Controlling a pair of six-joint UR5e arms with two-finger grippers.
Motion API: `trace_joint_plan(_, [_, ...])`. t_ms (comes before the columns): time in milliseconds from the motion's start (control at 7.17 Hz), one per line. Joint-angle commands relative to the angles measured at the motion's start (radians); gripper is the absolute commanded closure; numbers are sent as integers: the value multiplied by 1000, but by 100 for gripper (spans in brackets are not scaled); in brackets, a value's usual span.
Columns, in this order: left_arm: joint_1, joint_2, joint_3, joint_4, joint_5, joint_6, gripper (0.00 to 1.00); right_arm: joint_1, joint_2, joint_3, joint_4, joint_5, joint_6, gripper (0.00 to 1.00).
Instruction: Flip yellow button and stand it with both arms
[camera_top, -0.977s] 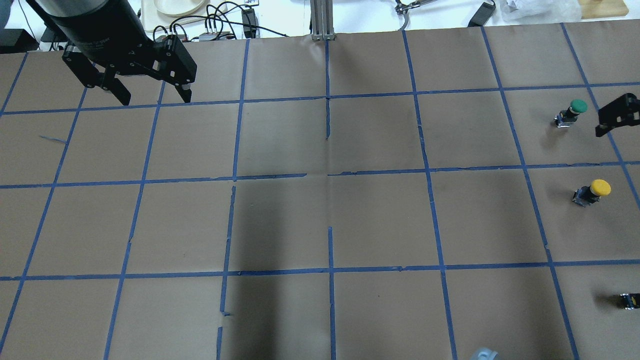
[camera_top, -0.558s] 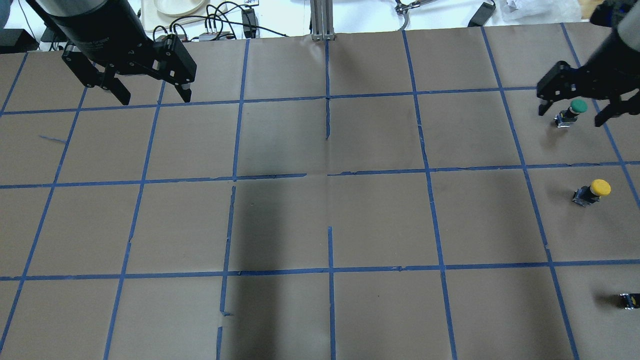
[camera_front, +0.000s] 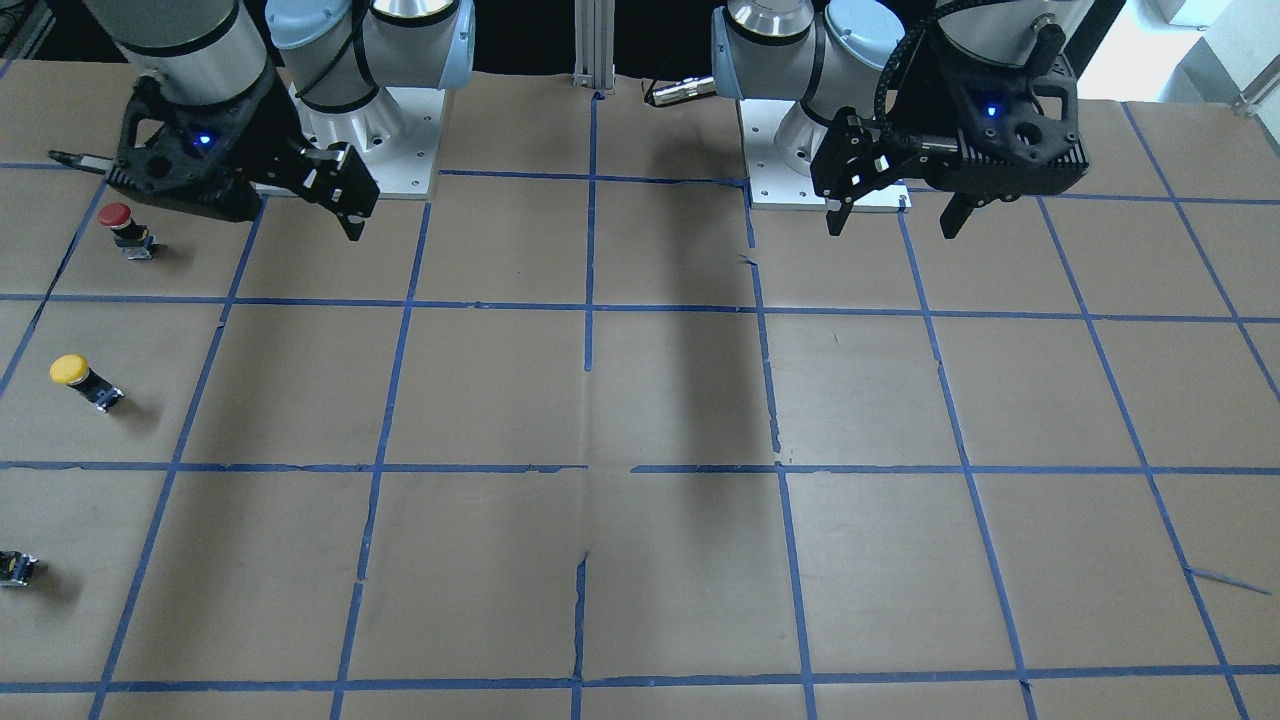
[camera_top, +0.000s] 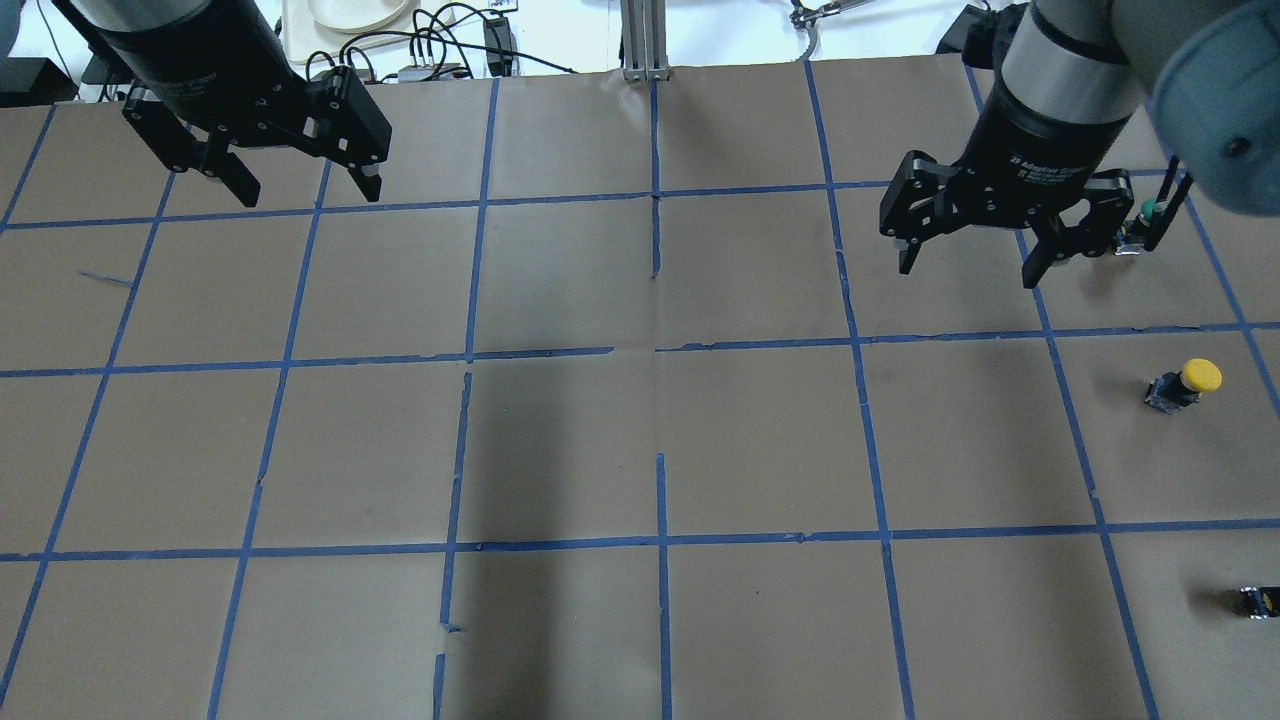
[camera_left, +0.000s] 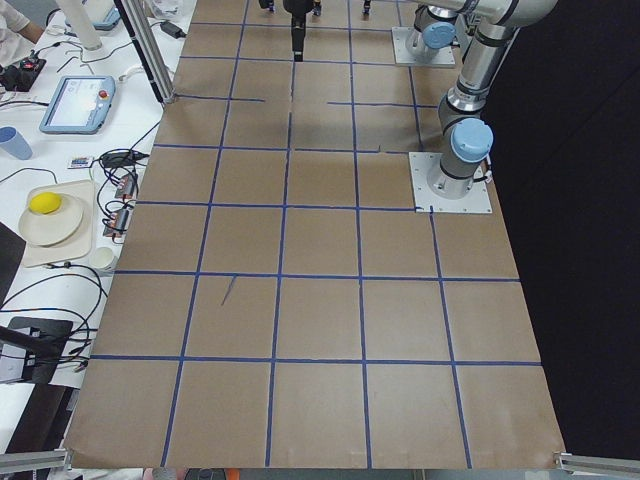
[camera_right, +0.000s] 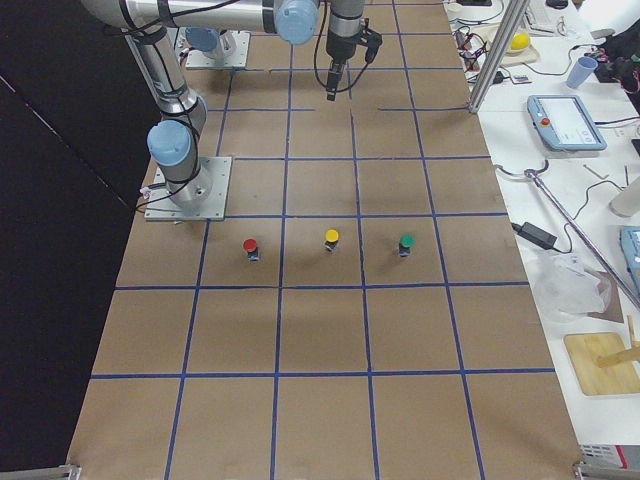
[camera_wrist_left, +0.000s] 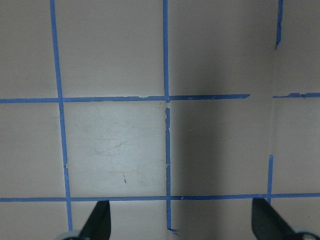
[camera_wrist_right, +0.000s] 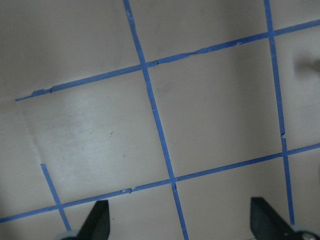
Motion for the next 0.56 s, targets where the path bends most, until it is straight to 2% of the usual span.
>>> trace_joint_plan(0, [1, 1, -1, 1, -1, -1, 0, 35, -37, 2, 52, -4, 3, 0])
trace_joint_plan(419, [1, 1, -4, 3, -1, -1, 0, 12, -48, 11, 74, -1, 0, 0])
